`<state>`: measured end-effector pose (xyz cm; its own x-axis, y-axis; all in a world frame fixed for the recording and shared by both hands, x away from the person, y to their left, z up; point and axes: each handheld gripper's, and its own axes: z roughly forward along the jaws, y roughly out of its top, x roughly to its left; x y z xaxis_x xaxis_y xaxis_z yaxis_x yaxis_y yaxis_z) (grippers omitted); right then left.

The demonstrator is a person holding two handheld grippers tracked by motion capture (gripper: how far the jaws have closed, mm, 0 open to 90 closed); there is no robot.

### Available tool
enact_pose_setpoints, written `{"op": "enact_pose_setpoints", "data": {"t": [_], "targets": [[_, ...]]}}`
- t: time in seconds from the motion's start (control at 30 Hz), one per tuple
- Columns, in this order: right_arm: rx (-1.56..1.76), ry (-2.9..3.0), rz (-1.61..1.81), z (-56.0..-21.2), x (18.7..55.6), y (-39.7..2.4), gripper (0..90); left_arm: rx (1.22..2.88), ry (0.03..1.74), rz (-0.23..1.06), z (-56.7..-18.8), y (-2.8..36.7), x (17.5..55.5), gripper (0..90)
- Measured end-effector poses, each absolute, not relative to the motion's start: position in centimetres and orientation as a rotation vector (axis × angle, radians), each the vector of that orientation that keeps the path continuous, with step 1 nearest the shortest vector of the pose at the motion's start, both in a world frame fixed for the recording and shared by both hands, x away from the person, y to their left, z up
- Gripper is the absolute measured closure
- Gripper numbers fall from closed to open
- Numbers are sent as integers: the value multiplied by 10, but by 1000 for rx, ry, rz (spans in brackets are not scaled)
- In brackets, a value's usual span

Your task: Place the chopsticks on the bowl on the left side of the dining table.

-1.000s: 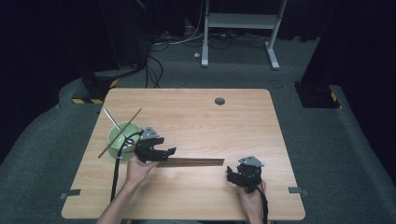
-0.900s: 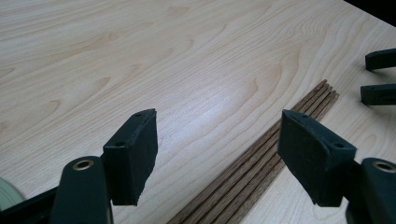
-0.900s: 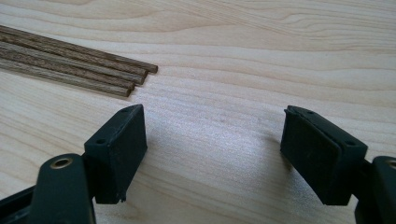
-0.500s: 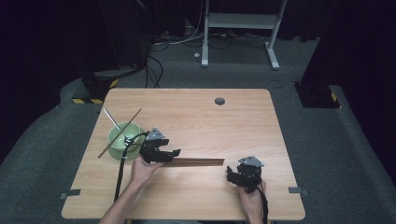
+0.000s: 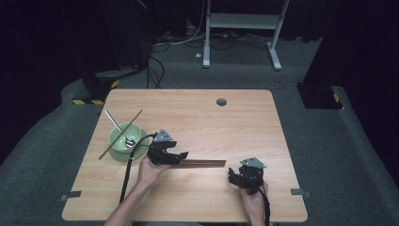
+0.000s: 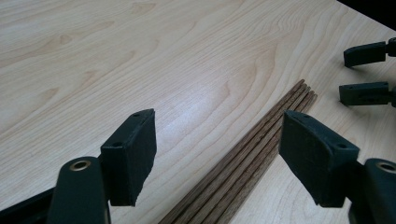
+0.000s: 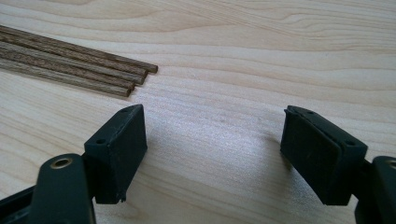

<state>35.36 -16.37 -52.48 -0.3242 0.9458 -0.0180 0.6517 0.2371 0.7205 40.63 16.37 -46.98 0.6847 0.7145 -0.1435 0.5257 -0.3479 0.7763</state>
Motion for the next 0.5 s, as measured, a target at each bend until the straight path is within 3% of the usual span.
{"op": "enact_pose_setpoints", "data": {"t": [0.5], "targets": [[1460, 2060, 862, -525, 354, -164, 218, 2086, 947, 253, -480, 146, 410, 286]]}}
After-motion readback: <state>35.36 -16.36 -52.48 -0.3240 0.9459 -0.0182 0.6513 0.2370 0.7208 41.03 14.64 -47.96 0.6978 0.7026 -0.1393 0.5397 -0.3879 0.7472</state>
